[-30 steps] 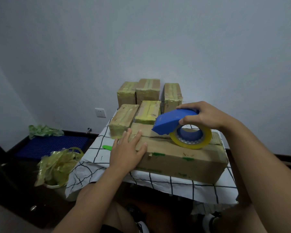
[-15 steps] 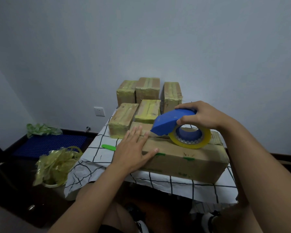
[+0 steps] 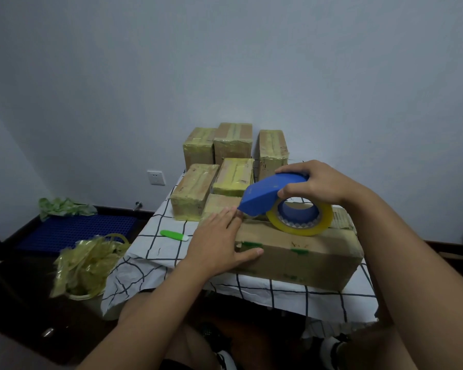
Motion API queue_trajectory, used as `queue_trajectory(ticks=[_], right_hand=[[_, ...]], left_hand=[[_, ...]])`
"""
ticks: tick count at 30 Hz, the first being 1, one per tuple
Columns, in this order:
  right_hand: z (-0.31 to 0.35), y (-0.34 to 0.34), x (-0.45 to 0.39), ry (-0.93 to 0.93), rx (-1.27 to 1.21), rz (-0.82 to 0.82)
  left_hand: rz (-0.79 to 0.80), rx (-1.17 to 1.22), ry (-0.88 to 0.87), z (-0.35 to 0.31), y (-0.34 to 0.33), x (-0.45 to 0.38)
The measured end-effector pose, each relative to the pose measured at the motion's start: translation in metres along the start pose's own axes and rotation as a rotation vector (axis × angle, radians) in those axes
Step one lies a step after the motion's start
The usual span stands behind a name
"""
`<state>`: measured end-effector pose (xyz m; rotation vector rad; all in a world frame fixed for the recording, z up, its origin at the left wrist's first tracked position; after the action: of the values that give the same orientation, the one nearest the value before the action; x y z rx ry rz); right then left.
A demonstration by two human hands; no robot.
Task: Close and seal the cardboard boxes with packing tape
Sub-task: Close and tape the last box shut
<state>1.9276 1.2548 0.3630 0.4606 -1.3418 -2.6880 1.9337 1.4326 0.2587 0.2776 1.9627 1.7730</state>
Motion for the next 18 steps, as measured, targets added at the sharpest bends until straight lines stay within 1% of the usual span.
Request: queue_trajectory(ticks=[18], right_hand=[[0.005, -0.004, -0.007, 0.001, 0.029, 0.032]], left_hand=[[-0.024, 0.001, -0.038, -0.014, 0.001, -0.001]])
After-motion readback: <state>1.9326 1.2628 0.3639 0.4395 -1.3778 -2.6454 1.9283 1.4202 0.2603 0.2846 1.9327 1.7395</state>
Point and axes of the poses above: each hand's wrist, its own x-axis away from the middle knuckle, its own y-axis out of the back of the hand, z = x × y, the point moved 10 cm from there along -x, towards the middle knuckle, and after that the axes turned 12 degrees about y, right-handed, at the moved point
